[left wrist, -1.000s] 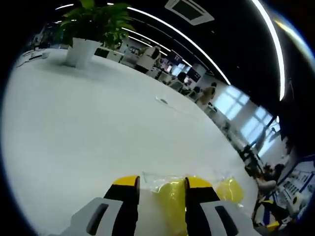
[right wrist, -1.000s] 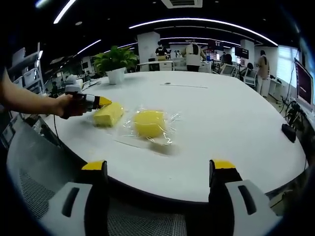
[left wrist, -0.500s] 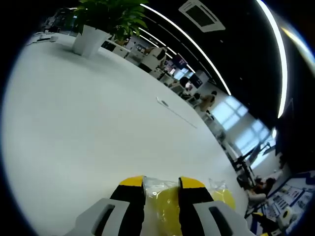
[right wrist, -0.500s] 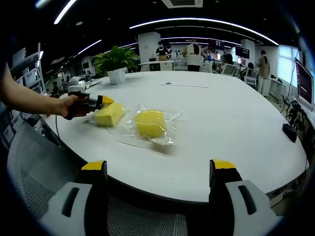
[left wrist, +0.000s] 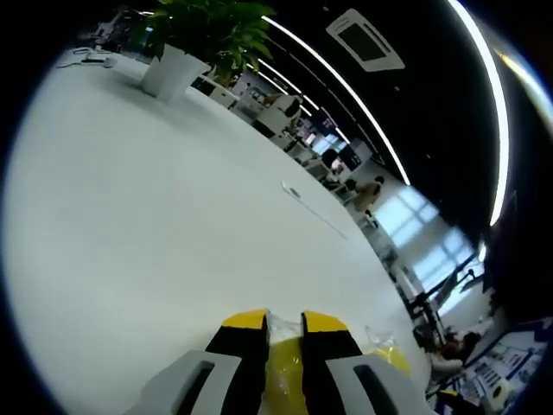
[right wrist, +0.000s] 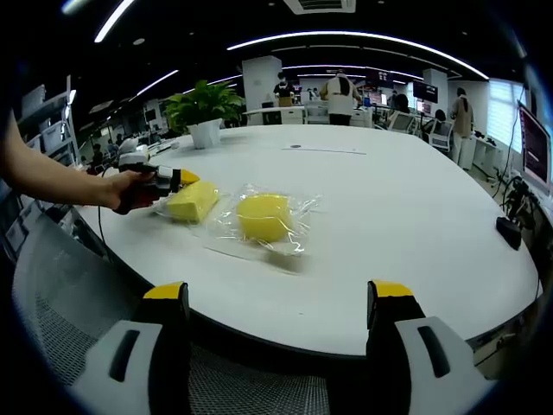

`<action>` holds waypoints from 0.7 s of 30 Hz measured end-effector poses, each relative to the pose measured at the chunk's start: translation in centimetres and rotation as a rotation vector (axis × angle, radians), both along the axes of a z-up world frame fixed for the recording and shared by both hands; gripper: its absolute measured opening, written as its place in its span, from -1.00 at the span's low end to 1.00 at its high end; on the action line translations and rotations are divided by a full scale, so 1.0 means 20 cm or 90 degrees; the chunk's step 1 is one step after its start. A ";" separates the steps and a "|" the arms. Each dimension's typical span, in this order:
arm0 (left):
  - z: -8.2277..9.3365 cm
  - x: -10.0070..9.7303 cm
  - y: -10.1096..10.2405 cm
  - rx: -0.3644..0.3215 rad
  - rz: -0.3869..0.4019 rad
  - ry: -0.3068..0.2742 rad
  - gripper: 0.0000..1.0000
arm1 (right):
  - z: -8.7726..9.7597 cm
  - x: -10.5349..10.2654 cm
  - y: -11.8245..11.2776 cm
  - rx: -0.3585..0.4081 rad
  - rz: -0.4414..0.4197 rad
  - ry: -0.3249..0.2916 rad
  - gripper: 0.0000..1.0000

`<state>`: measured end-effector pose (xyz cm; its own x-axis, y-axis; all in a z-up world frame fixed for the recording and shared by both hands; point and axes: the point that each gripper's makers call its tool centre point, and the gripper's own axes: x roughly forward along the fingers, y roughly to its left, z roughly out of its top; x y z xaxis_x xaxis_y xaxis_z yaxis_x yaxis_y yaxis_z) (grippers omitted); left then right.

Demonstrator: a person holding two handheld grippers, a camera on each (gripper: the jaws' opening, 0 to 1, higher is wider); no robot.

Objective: Compare the silicone blocks by pressing each to a similar depth, holding the contact briefly, and releasing to observe deformation and rebound differences across the visible hardness samples.

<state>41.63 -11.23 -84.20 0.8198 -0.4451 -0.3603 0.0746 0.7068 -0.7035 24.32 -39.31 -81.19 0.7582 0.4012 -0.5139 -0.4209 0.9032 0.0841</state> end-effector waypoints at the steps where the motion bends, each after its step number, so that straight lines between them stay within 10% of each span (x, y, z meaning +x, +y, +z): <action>1: 0.00 0.00 0.00 0.002 0.000 0.000 -0.77 | 0.00 0.00 0.00 0.000 0.000 0.000 0.56; 18: 0.00 -0.03 -0.05 -0.071 -0.024 0.041 -0.99 | 0.00 -0.01 0.00 0.000 0.000 -0.001 0.56; 21: 0.01 -0.03 -0.06 -0.027 -0.047 0.019 -1.00 | 0.00 -0.01 0.00 -0.001 0.001 0.000 0.56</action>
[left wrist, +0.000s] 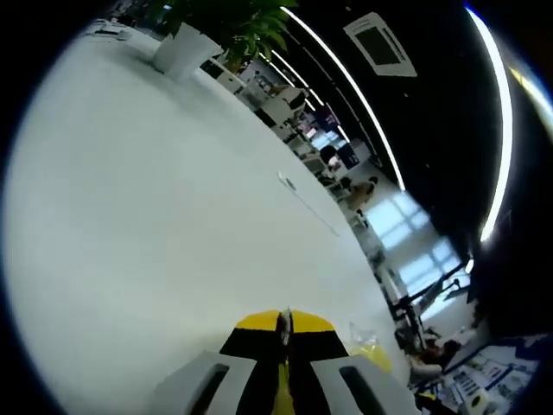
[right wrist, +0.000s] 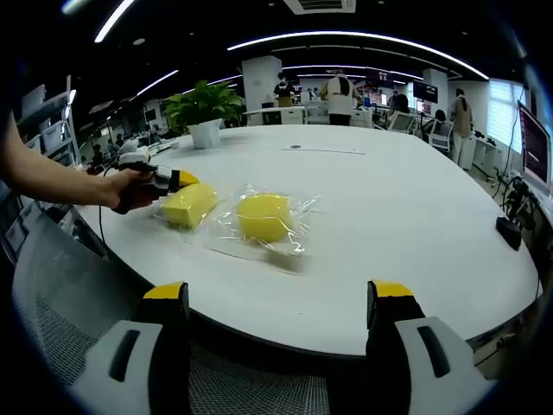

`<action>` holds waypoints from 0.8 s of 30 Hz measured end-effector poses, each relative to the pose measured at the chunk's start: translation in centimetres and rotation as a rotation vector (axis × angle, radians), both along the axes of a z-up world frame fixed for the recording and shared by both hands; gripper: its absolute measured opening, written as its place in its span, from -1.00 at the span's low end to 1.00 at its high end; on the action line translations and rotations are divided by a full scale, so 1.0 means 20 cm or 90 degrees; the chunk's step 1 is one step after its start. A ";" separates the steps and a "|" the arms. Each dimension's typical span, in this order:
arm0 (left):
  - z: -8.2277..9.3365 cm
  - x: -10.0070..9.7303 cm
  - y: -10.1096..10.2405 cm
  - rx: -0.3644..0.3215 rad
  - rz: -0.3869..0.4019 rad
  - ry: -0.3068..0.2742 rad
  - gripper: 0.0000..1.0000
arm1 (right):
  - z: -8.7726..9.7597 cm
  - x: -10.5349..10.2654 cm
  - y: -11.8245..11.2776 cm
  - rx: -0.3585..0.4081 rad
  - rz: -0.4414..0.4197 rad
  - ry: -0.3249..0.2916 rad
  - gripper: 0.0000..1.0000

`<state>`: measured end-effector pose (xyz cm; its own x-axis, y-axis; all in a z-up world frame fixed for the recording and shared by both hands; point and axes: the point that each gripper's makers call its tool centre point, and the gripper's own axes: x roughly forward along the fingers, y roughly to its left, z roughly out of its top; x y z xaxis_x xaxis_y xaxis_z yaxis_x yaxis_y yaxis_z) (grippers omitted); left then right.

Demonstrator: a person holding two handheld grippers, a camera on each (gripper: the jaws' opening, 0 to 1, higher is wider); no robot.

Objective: Compare the silicone blocks by pressing each to a similar depth, holding the contact briefly, and releasing to observe deformation and rebound differences across the visible hardness samples.

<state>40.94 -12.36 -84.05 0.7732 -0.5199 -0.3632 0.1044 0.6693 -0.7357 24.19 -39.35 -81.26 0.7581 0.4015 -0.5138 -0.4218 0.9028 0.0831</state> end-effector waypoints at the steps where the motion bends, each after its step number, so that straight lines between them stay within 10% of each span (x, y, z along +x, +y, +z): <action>1: 0.00 0.00 -0.01 0.005 -0.008 -0.001 -1.00 | 0.00 0.00 0.00 0.000 0.000 0.000 0.56; 24: 0.33 -0.01 -0.07 -0.013 -0.088 -0.058 -1.00 | 0.00 0.00 0.01 0.001 0.006 0.002 0.56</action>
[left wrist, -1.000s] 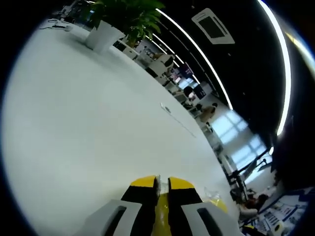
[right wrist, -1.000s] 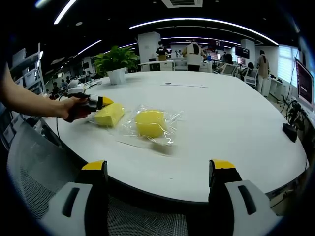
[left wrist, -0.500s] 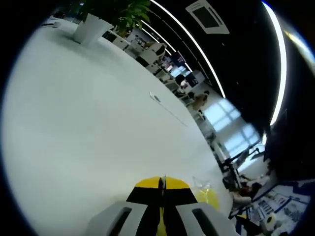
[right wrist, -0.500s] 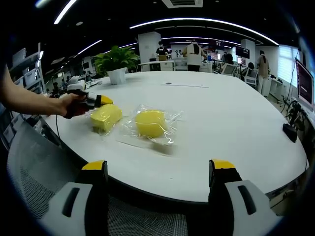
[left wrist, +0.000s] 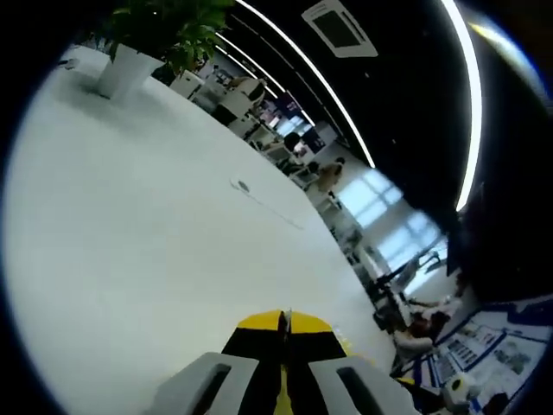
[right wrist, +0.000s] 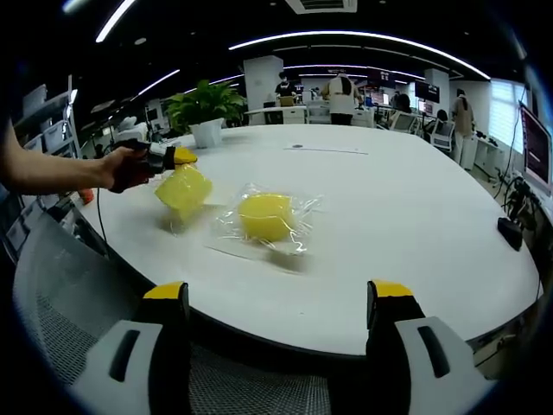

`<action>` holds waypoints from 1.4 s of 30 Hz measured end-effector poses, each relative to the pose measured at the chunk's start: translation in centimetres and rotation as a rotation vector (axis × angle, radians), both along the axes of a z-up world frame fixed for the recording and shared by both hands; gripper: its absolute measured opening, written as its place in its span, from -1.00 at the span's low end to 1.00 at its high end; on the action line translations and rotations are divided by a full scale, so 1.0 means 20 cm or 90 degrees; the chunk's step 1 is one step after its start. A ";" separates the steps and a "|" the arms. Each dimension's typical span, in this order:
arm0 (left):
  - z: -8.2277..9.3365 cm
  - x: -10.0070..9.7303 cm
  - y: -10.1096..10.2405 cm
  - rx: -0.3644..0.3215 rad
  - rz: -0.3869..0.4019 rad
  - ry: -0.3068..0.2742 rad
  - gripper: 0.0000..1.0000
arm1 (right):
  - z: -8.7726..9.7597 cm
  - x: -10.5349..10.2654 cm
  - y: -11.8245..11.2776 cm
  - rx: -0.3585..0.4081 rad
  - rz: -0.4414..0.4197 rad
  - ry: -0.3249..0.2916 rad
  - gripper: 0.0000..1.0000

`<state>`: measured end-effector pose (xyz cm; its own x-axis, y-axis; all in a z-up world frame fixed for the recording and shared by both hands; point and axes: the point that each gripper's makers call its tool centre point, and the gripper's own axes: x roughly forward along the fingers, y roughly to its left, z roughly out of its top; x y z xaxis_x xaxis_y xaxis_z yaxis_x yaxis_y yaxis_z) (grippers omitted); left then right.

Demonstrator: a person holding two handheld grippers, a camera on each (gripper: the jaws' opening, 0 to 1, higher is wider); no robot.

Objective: Compare the silicone blocks by pressing each to a similar depth, holding the contact briefly, and releasing to observe deformation and rebound differences across the visible hardness samples.

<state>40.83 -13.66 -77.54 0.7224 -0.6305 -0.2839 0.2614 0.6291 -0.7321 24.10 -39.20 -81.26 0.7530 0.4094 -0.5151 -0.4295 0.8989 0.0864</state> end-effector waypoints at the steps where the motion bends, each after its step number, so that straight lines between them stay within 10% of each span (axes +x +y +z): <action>1: 0.02 0.00 0.00 0.001 -0.001 -0.005 -1.00 | 0.00 0.00 0.00 0.000 0.000 0.000 0.56; 16: 0.26 -0.05 0.02 -0.022 -0.015 -0.017 -1.00 | 0.02 0.00 0.02 0.006 0.012 -0.005 0.57; 28: 0.53 -0.17 -0.04 -0.046 -0.055 -0.094 -1.00 | 0.05 -0.03 0.08 0.034 0.059 0.015 0.71; 42: 0.72 -0.32 -0.18 -0.097 -0.113 -0.136 -1.00 | 0.19 -0.06 0.33 0.010 0.221 0.001 0.62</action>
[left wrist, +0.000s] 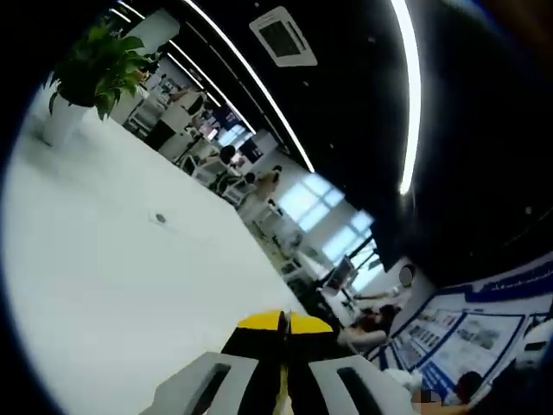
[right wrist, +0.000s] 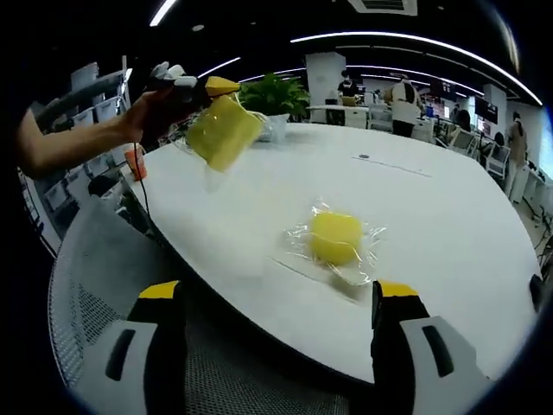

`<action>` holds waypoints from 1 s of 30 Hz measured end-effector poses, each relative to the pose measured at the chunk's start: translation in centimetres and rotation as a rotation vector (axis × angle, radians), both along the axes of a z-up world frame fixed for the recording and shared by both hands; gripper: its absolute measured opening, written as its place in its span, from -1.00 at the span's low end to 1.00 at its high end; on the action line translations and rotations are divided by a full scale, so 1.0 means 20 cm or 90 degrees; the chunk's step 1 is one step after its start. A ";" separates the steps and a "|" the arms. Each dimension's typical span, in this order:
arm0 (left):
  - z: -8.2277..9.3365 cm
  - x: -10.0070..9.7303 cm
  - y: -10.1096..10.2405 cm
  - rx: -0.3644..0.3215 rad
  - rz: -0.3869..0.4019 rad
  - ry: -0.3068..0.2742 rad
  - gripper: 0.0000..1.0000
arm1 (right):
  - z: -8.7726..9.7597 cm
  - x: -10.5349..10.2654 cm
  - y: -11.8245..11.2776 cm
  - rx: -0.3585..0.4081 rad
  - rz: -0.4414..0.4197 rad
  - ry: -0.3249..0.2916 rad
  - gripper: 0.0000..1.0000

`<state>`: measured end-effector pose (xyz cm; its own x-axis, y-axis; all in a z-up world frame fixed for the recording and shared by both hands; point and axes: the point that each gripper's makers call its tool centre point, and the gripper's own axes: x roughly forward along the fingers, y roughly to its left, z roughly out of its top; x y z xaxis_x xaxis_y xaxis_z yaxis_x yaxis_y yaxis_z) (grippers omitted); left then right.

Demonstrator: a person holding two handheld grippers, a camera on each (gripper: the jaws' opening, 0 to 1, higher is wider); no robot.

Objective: Compare the silicone blocks by pressing each to a similar depth, holding the contact briefly, and releasing to observe deformation and rebound differences across the visible hardness samples.

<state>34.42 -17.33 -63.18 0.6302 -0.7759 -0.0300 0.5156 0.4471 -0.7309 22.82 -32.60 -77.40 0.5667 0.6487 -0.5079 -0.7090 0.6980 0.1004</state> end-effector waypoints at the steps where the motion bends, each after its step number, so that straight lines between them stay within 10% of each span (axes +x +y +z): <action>1: 0.03 -0.01 -0.01 -0.010 -0.005 -0.005 -1.00 | 0.02 0.01 0.01 0.007 0.003 -0.003 0.59; 13: 0.26 -0.16 -0.09 -0.071 -0.062 -0.054 -1.00 | 0.45 0.07 0.34 0.250 0.067 -0.024 0.31; 30: 0.43 -0.30 -0.20 -0.131 -0.124 -0.090 -1.00 | 0.59 0.07 0.54 0.310 0.144 -0.028 0.13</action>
